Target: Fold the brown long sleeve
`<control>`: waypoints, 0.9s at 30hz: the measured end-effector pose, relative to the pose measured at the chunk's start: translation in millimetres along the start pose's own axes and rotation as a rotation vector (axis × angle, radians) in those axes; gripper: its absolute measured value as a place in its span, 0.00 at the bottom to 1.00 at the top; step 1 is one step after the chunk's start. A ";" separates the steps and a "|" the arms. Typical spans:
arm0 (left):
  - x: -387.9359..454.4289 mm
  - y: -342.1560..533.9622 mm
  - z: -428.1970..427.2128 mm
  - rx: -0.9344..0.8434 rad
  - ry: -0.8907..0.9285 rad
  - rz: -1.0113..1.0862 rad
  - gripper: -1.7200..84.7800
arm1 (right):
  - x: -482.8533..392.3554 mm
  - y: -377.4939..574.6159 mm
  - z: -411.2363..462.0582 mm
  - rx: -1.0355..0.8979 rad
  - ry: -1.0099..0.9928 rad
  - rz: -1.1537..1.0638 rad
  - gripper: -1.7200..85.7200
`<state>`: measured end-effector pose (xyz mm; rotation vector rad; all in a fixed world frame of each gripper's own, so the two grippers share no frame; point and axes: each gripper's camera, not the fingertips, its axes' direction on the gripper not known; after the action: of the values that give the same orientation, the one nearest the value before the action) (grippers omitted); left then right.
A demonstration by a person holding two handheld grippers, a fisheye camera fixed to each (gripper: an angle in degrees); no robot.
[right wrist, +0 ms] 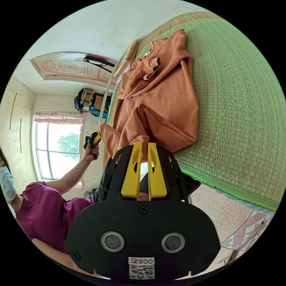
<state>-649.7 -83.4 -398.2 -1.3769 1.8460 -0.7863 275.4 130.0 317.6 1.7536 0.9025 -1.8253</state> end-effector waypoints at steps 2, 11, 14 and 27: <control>7.2 4.6 -5.9 -0.003 0.018 0.003 0.04 | -10.0 8.6 -14.4 0.018 -0.032 -0.033 0.05; 60.9 61.7 -66.3 -0.017 0.213 0.085 0.03 | -82.8 94.8 -101.2 0.126 -0.152 -0.198 0.04; 68.7 91.1 -92.4 -0.019 0.213 0.091 0.04 | -84.4 139.5 -123.3 0.173 -0.154 -0.167 0.04; -27.2 196.5 -94.4 0.038 0.233 -0.158 0.12 | 44.8 244.4 -68.0 0.211 -0.250 0.223 0.04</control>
<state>-828.4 -1.5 -496.2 -1.4719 1.9008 -1.0977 493.2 16.9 239.0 1.6214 0.4125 -1.9887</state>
